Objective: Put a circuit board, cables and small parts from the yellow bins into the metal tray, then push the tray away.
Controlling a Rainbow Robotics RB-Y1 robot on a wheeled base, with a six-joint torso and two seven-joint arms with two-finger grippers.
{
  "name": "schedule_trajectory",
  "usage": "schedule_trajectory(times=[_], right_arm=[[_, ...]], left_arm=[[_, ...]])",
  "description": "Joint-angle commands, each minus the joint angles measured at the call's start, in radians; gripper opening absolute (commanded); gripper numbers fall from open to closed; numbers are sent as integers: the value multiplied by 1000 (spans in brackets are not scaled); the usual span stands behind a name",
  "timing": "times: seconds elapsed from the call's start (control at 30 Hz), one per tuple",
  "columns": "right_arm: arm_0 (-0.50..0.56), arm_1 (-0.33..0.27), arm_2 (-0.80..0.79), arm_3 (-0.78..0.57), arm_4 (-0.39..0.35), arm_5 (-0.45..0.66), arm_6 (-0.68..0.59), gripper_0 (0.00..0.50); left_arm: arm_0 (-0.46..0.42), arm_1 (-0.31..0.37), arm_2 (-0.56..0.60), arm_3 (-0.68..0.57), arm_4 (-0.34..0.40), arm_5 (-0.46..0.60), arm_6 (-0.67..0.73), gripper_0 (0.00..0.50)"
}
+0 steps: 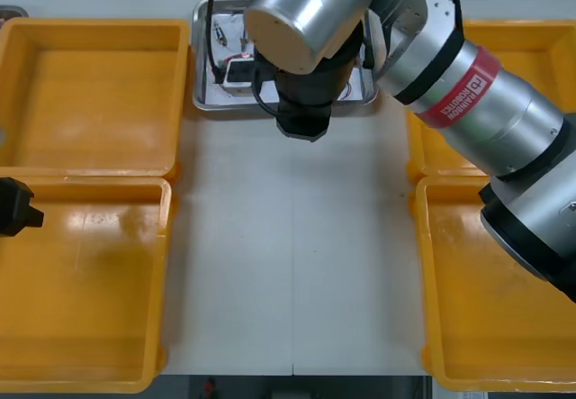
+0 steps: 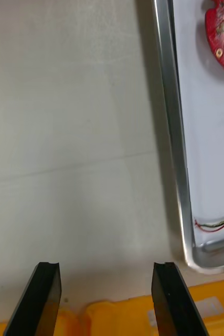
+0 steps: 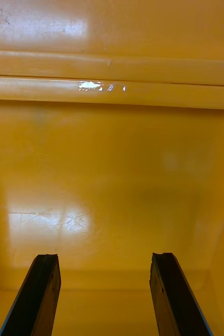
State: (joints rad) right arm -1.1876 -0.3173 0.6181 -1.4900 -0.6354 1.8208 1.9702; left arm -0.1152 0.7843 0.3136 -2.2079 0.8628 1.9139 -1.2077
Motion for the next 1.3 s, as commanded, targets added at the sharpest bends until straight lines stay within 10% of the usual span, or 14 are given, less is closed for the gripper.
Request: schedule_trajectory(times=[0.03, 0.9, 1.3], right_arm=[[72, 14, -164, -128, -14, 99, -116, 500], [487, -190, -347, -760, -29, 99, -961, 500], [712, -315, -603, -854, -121, 99, -1047, 500]], left_arm=[[17, 41, 27, -29, 7, 6, -12, 500], [17, 41, 27, -29, 7, 6, -12, 500], [17, 41, 27, -29, 7, 6, -12, 500]])
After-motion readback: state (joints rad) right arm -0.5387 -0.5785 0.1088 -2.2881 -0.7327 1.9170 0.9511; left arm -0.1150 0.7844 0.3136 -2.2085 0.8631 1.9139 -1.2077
